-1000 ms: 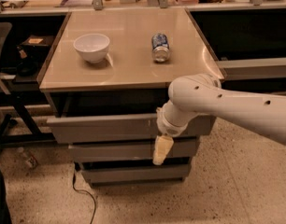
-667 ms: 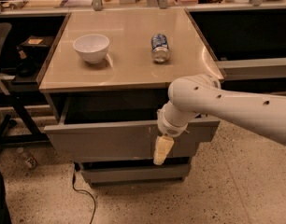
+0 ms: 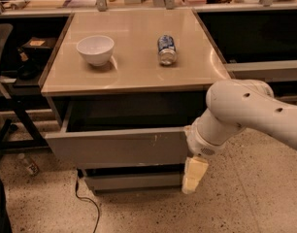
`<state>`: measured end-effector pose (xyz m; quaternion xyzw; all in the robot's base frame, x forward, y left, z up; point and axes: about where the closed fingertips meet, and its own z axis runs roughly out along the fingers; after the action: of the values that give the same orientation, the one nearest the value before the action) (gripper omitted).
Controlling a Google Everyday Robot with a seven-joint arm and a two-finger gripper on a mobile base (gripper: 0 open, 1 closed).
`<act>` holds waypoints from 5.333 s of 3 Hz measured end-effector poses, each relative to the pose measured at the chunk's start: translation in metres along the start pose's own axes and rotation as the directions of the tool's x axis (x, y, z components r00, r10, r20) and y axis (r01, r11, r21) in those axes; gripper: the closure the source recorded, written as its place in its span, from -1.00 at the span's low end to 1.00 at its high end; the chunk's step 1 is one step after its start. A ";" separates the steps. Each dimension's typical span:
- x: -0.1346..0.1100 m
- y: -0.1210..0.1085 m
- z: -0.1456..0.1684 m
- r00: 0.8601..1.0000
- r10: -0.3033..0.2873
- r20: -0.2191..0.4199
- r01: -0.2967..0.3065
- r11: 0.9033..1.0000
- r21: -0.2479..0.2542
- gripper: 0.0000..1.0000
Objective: Open top drawer
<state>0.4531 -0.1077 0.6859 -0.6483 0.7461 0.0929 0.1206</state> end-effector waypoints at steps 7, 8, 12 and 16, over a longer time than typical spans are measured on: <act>-0.053 -0.048 0.018 0.998 -0.050 0.038 0.050 0.999 -0.007 -1.00; -0.057 -0.051 0.039 0.998 -0.064 0.024 0.065 0.997 -0.033 -1.00; -0.036 -0.020 0.056 0.996 -0.088 -0.022 0.085 0.988 -0.129 -1.00; 0.014 0.063 0.013 1.000 -0.023 -0.020 0.018 0.978 -0.209 -1.00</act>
Offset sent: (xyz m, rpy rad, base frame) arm -0.0314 -0.0159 0.0129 -0.0084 0.0416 -0.0077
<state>0.3898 -0.1076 0.6682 -0.6659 0.7269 0.1622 0.0447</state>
